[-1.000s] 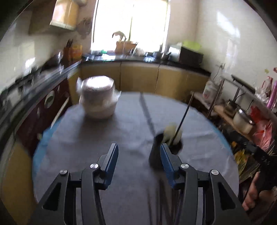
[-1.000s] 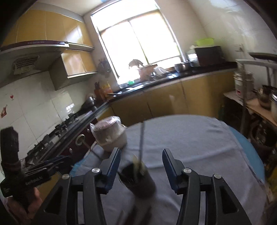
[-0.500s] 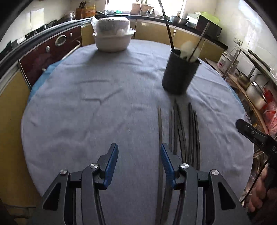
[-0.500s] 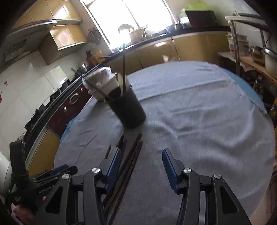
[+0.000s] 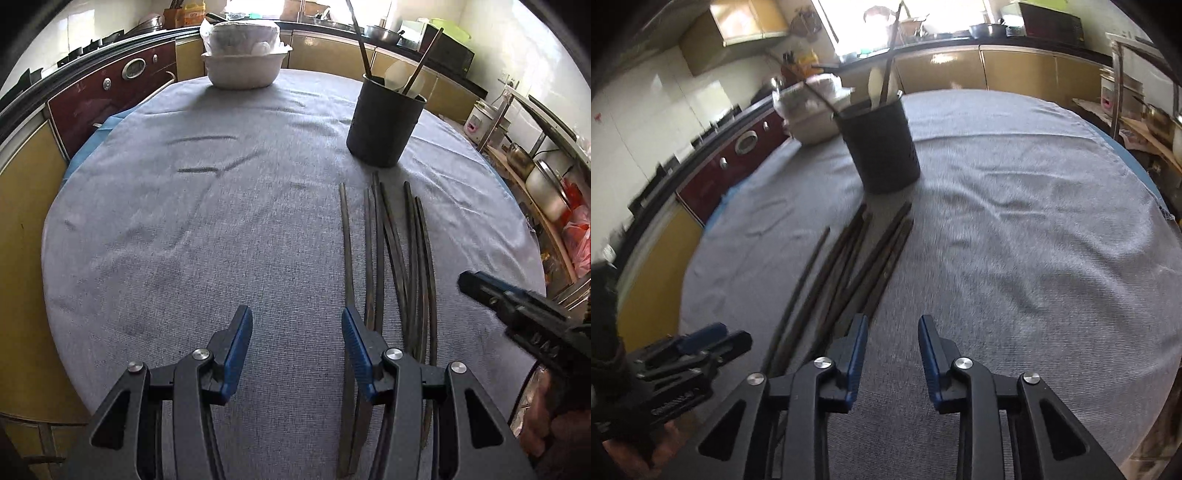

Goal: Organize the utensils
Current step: 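Grasp another chopstick with the right tool while the left tool grasps one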

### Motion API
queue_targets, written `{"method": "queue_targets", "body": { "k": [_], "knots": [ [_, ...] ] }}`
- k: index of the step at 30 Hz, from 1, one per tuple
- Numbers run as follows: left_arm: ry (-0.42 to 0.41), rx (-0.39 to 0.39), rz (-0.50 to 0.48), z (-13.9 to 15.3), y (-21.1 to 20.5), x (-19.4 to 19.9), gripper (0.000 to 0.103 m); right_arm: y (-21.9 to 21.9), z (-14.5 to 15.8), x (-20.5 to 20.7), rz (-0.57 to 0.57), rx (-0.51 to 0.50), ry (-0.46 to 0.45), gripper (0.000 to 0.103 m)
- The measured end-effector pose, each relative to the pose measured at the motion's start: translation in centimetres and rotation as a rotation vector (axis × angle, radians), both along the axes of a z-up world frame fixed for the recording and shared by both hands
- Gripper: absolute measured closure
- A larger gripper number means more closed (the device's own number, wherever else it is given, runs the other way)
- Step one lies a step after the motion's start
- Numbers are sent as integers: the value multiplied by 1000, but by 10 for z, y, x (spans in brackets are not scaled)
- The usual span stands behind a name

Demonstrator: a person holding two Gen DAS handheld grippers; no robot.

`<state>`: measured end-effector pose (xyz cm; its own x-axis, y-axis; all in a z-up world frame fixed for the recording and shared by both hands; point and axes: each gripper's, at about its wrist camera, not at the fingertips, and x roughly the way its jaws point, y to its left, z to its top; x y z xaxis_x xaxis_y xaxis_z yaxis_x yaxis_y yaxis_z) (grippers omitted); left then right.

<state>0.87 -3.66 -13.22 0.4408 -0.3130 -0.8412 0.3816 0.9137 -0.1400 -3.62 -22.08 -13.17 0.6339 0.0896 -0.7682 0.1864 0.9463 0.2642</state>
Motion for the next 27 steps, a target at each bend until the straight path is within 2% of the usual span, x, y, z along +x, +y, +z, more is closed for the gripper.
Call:
{"method": "queue_targets", "body": {
  "k": [2,8,15,19,21,27],
  "knots": [
    [-2,-3,-3,1,0,0,52,8,-2,3,18,-11,13,73],
    [13,-9,-4,-3,2,0,52,37,-14,13,65,-131,78,73],
    [26,-10,-4,-7,1,0,52,49,-18,12,94,-265,84,72],
    [24,-13,6,-5,5,3,52,29,-20,10,46,-243,101,72],
    [26,-15,9,-5,5,6,52,11,-19,8,7,-197,105,72],
    [40,-39,-4,1,-3,35,52,-18,-14,12,-62,-140,106,72]
  ]
}}
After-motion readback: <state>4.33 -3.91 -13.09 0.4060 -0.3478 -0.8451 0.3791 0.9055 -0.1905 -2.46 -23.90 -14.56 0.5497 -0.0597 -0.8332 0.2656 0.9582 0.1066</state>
